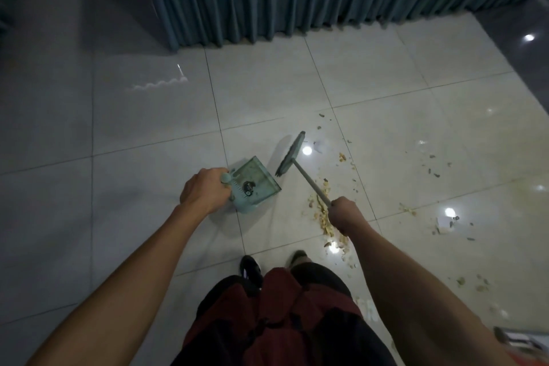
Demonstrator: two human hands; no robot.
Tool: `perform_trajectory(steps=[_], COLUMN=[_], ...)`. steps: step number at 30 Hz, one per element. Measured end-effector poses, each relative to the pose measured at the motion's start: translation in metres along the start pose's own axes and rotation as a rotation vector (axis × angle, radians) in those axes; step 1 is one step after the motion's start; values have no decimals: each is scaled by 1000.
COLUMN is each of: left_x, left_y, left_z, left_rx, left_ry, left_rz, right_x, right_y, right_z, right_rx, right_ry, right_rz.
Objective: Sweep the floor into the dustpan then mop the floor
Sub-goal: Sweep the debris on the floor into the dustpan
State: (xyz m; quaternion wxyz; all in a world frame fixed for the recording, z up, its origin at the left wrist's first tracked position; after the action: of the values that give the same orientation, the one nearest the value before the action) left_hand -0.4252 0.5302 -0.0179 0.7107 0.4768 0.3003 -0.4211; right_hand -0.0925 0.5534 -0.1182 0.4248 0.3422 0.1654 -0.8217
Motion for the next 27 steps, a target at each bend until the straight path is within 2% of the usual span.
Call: perform_trajectory(steps=[5,11,22,27], left_x=[-23,-43,-86,-93], left_y=[-3,13,77,96], left_z=[-57,-154,-342,-397], left_rx=[34,69,86,143], left_ry=[-13,-71,-142,-193], left_rz=[-29,-87,-122,-171], right_x=[-26,-55,-152,-182], right_y=[-49,-100,-198,-234], right_z=[-25,-88,-212,-258], right_rx=[18,82,120,107], right_ry=[-45,-135,-209,-326], right_rz=[-105,-343,-487,-515])
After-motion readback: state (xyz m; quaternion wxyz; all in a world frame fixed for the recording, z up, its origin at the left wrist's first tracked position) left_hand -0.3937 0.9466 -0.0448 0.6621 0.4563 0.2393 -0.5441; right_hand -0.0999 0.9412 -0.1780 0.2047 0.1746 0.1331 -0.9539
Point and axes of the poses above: each hand's wrist, its own z-axis away from the middle knuckle, its own x-axis out of the palm, y = z × x, the point moved 2 cm from there along -z, towards the middle knuckle, and after that the axes turned 14 degrees about x, right-handed, at the moved point
